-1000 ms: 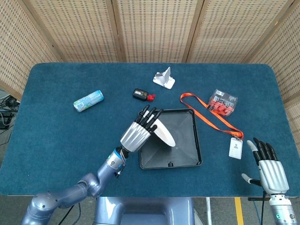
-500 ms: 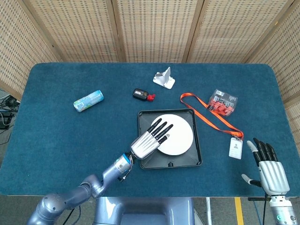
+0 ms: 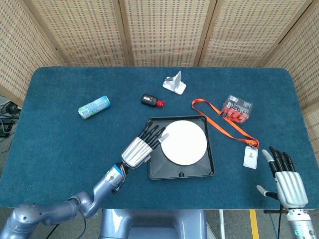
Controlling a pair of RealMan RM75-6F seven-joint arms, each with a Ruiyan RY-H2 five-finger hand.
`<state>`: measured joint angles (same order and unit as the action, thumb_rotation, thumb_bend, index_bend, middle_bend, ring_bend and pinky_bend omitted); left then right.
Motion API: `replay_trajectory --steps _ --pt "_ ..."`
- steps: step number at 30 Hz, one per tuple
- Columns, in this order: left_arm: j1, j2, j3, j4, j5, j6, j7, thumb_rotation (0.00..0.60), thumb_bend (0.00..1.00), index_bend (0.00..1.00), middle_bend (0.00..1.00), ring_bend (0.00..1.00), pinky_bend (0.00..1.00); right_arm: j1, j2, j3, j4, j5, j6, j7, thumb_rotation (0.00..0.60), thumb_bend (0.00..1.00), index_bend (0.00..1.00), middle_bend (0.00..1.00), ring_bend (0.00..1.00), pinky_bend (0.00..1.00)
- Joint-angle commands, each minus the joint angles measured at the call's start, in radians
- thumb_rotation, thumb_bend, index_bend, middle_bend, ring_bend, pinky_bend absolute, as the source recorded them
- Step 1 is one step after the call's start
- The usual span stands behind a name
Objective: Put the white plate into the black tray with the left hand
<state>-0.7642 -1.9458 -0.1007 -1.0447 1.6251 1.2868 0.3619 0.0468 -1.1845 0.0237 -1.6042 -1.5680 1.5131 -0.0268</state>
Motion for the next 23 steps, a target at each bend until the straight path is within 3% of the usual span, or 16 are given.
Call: replay_trajectory --steps 1,6,12,18,23 --pt "0.094 0.100 0.027 -0.130 -0.031 0.078 0.019 0.600 0.00 0.00 0.00 0.00 0.00 0.000 0.000 -0.001 -0.001 0.000 -0.002 -0.001 0.600 0.13 0.00 0.00 0.00 0.00" --pt "0.251 0.300 0.083 -0.392 -0.111 0.157 0.075 0.600 0.00 0.00 0.00 0.00 0.00 0.003 0.001 -0.006 -0.009 -0.007 -0.009 -0.026 0.600 0.13 0.00 0.00 0.00 0.00" --pt "0.351 0.443 0.140 -0.576 -0.168 0.200 0.195 0.600 0.00 0.00 0.00 0.00 0.00 0.001 0.001 -0.008 -0.017 -0.010 -0.006 -0.057 0.600 0.13 0.00 0.00 0.00 0.00" --pt "0.470 0.533 0.218 -0.638 -0.157 0.288 0.185 0.600 0.00 0.00 0.00 0.00 0.00 0.002 0.004 -0.011 -0.030 -0.005 -0.016 -0.080 0.600 0.13 0.00 0.00 0.00 0.00" --pt "0.518 0.553 0.225 -0.615 -0.124 0.335 0.142 0.600 0.00 0.00 0.00 0.00 0.00 0.004 0.003 -0.016 -0.035 -0.019 -0.016 -0.086 0.600 0.13 0.00 0.00 0.00 0.00"
